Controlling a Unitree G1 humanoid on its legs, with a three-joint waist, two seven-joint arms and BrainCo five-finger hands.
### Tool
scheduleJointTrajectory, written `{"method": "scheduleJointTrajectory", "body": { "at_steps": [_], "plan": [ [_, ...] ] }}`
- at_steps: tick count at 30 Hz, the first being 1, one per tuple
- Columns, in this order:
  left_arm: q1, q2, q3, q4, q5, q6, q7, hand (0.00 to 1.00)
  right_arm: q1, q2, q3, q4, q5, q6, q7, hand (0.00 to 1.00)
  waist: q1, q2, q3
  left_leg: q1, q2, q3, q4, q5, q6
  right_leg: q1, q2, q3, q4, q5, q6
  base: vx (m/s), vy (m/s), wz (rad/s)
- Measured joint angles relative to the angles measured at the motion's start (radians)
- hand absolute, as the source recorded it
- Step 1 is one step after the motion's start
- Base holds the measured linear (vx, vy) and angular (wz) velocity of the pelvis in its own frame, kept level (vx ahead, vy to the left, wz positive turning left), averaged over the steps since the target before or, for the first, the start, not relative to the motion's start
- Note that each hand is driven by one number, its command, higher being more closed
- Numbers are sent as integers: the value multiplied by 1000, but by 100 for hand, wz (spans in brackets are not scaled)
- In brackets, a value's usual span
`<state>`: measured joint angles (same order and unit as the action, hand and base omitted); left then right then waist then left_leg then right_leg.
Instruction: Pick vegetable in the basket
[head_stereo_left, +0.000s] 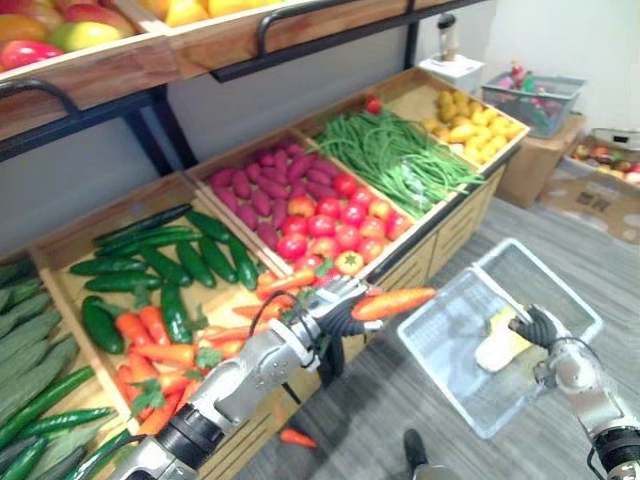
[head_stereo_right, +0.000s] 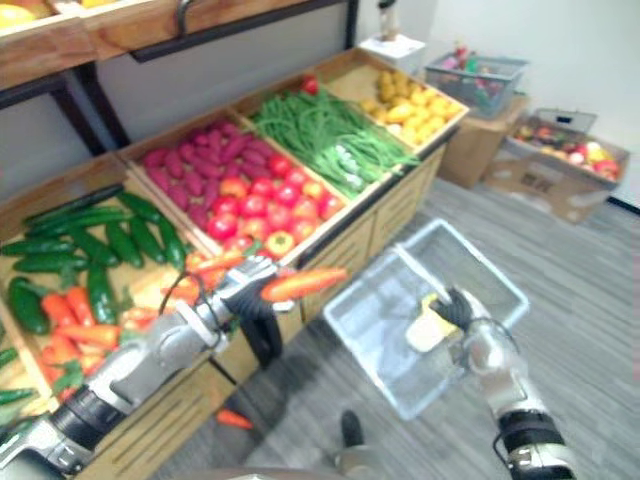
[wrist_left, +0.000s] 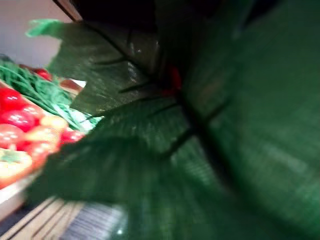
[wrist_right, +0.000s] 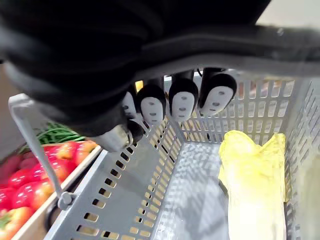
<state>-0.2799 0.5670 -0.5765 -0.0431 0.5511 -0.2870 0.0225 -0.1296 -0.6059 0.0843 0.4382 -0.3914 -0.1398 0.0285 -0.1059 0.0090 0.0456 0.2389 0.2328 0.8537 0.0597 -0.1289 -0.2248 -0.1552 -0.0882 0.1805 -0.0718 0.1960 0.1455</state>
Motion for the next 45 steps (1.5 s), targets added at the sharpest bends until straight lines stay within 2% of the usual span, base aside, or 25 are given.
{"method": "scheduleJointTrajectory", "body": {
  "at_steps": [4, 8, 13, 15, 19, 30, 31, 37, 45],
  "plan": [
    [-50, -36, -79, 19, 0, -15, -10, 100, 5, -5, 65, -112, 9, -46, 28, 100, 0, 6, -3, 15, 35, 75, 73, -42, -17, -14, 35, 58, 11, 2, -2, -60, -24, -50],
    [-98, -88, -140, 29, 0, -24, -29, 100, 8, -7, 108, -159, 33, -49, 51, 100, 0, 10, -4, 16, 50, 122, 111, -62, -23, -33, 52, 92, 24, 2, -2, -74, -25, -28],
    [-128, -174, -209, 165, 2, -31, -45, 100, 30, -29, 127, -230, 81, -46, 92, 100, -3, 19, -3, 26, 72, 167, 155, -82, -34, -43, 72, 121, 34, 2, -1, -73, -37, -21],
    [-128, -192, -213, 198, 7, -29, -49, 100, 35, -42, 127, -260, 98, -46, 94, 100, -3, 19, -3, 24, 72, 179, 157, -83, -35, -54, 75, 132, 39, 2, -1, -55, -42, -16],
    [-135, -254, -213, 329, 55, -9, -50, 100, 40, -44, 132, -298, 126, -46, 115, 100, -27, 21, -3, 24, 75, 181, 157, -85, -34, -54, 75, 131, 36, 1, -2, -60, -45, -3],
    [-159, -353, -206, 597, 152, 37, -47, 100, 42, -45, 162, -300, 127, -45, 130, 100, -31, 21, -2, 22, 55, 167, 131, -80, -28, -50, 57, 119, 19, 6, 2, -45, -26, 4],
    [-164, -368, -201, 626, 166, 42, -45, 0, 42, -44, 167, -296, 127, -45, 131, 100, -32, 22, -1, 19, 46, 155, 121, -78, -25, -50, 50, 117, 16, 8, 5, -50, -12, 12],
    [-191, -408, -173, 739, 207, 72, -31, 0, 31, -36, 170, -234, 129, -44, 133, 100, -36, 17, 3, 9, 0, 125, 83, -69, -13, -50, 16, 110, -4, 16, 17, -57, -8, 9],
    [-197, -440, -128, 785, 220, 97, -32, 0, 16, -3, 160, -214, 129, -38, 134, 100, -61, 0, 30, 0, -17, 98, 73, -69, -12, -48, 0, 104, -15, 20, 24, -58, -36, 4]
  ]
}}
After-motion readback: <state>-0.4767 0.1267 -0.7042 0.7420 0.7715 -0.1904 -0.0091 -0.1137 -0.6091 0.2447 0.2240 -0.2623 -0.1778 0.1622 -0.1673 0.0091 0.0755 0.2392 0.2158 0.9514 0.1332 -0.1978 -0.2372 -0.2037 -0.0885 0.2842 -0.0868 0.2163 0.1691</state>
